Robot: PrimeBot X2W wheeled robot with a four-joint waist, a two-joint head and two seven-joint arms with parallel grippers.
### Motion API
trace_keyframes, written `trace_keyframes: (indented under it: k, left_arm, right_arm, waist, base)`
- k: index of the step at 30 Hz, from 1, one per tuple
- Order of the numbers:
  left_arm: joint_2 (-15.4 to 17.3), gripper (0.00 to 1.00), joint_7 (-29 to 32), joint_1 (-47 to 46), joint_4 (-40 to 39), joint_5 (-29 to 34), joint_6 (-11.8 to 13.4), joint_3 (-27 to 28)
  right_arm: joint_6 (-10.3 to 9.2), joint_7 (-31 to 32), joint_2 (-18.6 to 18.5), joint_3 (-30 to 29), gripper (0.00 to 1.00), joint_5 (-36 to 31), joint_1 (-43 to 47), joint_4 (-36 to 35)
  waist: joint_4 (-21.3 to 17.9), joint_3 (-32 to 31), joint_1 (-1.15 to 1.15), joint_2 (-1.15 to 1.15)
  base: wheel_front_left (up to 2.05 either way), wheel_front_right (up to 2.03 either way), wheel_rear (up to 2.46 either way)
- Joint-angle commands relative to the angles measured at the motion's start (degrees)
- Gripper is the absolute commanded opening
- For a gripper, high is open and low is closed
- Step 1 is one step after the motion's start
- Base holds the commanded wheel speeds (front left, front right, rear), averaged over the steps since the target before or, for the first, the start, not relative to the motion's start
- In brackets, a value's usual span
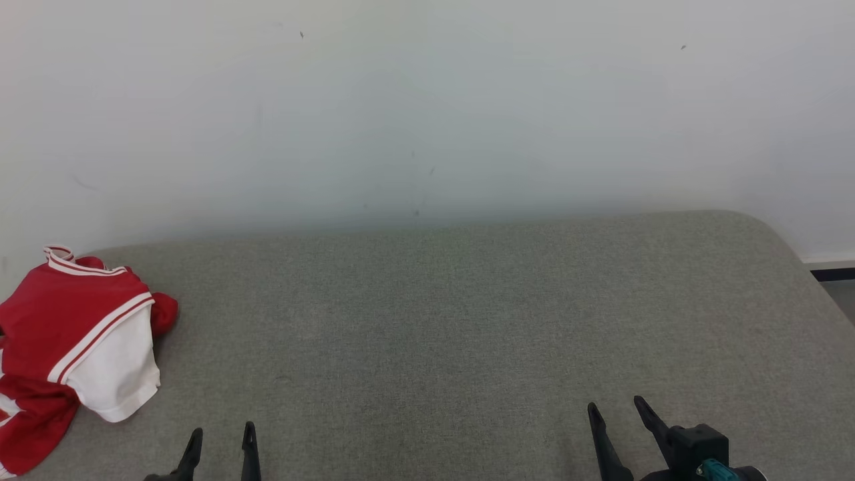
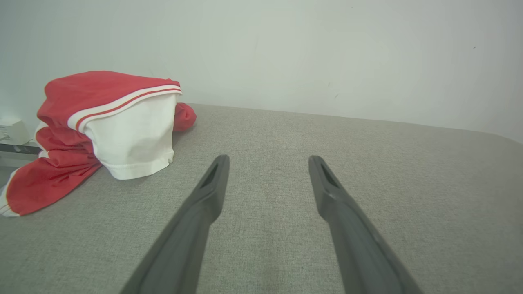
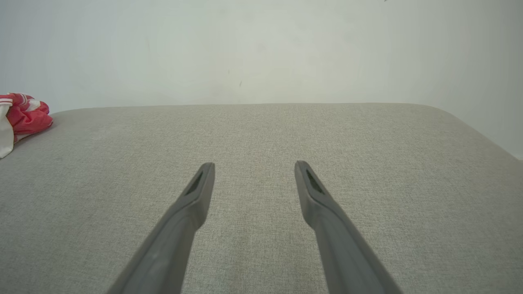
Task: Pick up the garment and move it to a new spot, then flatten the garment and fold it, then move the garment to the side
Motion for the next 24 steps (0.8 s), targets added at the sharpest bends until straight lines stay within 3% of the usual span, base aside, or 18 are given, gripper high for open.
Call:
trace_keyframes:
  k: [1,16,24]
  left_arm:
    - [0.0,1.0,-0.6,0.6,0.1,1.4,0.2,0.0]
    - [-0.1,1.0,-0.6,0.9,0.0,1.0,0.2,0.2]
    - [-0.1,1.0,-0.5,1.1,-0.5,-0.1,0.5,0.9]
  right_arm:
    - [-0.12,-0.5,-0.2,0.2,1.0,-1.4,0.6,0.1]
    - [-0.12,-0.6,-0.2,0.0,1.0,-1.0,0.8,0.2]
    - [-0.12,-0.8,-0.2,-0.1,1.0,-0.6,1.2,-0.1]
  waist:
    - [0.0,-0.1,0.01,0.0]
    - [0.1,0.0,0.01,0.0]
    - [3.5,0.3,0.01,0.0]
  base:
    - [0.0,0.0,0.0]
    - [0.0,0.0,0.0]
    - [0.0,0.0,0.0]
